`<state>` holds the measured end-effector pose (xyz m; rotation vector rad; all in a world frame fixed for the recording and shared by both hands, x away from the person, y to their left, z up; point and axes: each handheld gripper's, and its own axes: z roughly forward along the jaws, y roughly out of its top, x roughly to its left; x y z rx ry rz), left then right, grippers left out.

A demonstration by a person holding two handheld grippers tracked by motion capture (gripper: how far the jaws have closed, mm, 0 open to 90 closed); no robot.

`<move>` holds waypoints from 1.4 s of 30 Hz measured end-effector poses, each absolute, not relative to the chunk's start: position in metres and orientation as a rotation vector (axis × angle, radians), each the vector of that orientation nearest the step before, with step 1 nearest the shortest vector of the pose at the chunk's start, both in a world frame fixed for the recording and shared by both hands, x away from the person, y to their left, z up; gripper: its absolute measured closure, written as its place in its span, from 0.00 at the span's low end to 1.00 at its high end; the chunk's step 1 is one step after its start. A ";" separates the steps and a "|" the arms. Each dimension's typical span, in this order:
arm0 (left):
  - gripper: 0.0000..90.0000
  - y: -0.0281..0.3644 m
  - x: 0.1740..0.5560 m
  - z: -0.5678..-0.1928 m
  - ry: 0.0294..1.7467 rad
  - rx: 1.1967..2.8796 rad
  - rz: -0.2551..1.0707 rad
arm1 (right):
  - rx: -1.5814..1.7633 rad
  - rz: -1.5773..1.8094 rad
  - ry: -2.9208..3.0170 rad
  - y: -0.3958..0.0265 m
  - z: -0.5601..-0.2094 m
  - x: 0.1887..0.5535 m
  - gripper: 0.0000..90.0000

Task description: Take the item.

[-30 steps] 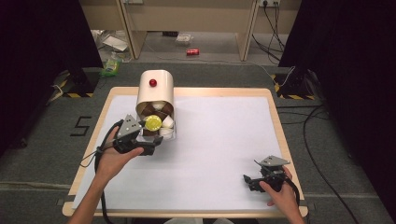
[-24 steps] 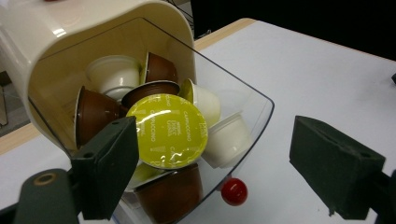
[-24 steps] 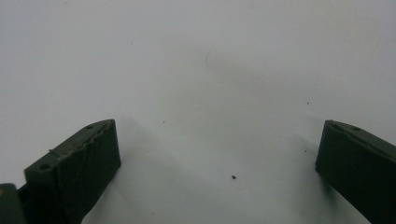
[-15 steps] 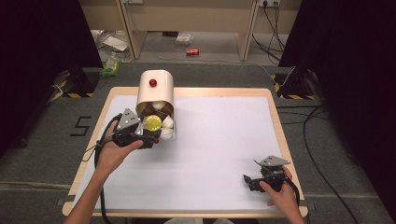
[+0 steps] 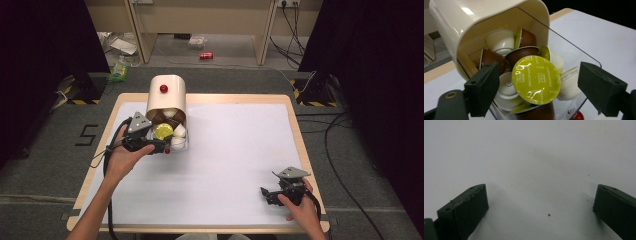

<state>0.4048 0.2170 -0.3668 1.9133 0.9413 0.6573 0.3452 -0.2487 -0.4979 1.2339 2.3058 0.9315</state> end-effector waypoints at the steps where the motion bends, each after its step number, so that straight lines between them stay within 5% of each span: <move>1: 0.20 0.216 0.406 -0.367 0.942 1.918 0.661 | 1.234 0.932 2.306 -0.249 -0.498 0.345 0.00; 33: 0.31 0.211 0.420 -0.378 0.947 2.018 0.621 | 1.234 0.932 2.306 -0.249 -0.498 0.345 0.00; 36: 0.43 0.213 0.421 -0.378 0.941 2.010 0.593 | 1.233 0.932 2.305 -0.249 -0.498 0.345 0.00; 42: 0.45 0.214 0.420 -0.377 0.933 2.017 0.598 | 1.234 0.931 2.306 -0.249 -0.498 0.345 0.00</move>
